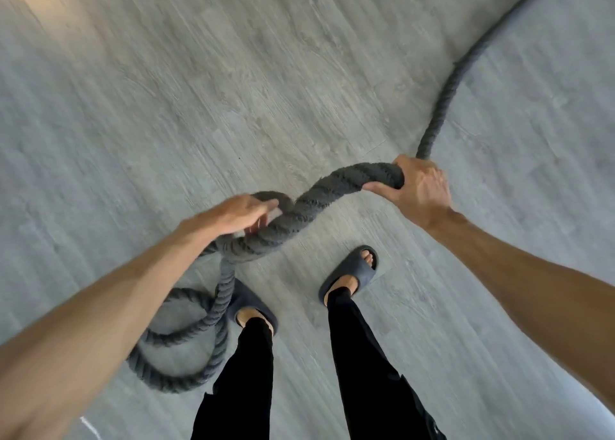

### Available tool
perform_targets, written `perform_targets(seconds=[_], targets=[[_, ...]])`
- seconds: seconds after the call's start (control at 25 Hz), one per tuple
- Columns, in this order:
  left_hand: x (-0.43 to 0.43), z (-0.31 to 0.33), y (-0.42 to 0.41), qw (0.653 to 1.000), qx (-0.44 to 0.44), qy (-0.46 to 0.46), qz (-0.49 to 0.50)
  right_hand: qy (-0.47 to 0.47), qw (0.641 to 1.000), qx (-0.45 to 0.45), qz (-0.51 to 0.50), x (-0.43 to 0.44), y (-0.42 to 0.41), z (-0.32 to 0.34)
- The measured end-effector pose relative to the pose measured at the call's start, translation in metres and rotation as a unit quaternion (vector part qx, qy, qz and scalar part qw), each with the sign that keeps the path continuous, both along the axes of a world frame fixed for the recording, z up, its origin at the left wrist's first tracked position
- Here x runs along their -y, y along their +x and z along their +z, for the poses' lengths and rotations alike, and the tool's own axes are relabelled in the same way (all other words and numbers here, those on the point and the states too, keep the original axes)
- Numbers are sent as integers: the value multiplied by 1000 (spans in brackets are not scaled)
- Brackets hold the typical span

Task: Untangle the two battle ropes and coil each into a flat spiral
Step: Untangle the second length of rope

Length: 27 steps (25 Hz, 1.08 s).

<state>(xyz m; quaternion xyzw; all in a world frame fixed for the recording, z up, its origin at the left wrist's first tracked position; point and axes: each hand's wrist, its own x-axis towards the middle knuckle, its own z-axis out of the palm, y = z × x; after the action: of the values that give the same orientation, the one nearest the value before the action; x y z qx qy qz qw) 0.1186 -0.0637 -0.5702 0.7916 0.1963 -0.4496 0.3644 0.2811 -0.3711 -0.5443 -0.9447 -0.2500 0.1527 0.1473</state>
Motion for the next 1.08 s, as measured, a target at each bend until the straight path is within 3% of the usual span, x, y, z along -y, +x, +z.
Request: perform_targets(seconds=[0.12, 0.2, 0.32, 0.4, 0.48, 0.56, 0.64, 0.76, 0.84, 0.92, 1.0, 1.08], targets=[[29, 1, -15, 997, -66, -29, 2, 8, 998, -33, -46, 9, -16, -15], [38, 4, -29, 983, -112, -128, 74, 5, 995, -54, -81, 7, -27, -26], [49, 15, -53, 966, -120, -228, 37, -21, 967, -134, -217, -23, -45, -47], [67, 18, -64, 965, -100, -243, 21, -74, 871, -298, -385, -48, -63, -59], [89, 21, -76, 986, -48, -160, -19, -85, 771, -408, -481, -55, -87, -67], [112, 23, -99, 992, 46, 15, -112, -17, 713, -454, -534, -48, -110, -72], [136, 23, -124, 965, 118, 169, -162, 55, 646, -477, -593, -41, -126, -85], [151, 22, -137, 963, 108, 235, -74, 105, 569, -499, -645, -49, -155, -107], [141, 12, -140, 965, 110, 238, -14, 162, 548, -478, -667, -82, -174, -86], [120, 2, -145, 968, 131, 209, 38, 191, 562, -440, -674, -111, -188, -59], [83, -3, -143, 982, 140, 99, 80, 267, 561, -413, -666, -132, -199, -36], [37, 14, -143, 996, 60, -26, 54, 349, 555, -451, -605, -149, -211, -9]])
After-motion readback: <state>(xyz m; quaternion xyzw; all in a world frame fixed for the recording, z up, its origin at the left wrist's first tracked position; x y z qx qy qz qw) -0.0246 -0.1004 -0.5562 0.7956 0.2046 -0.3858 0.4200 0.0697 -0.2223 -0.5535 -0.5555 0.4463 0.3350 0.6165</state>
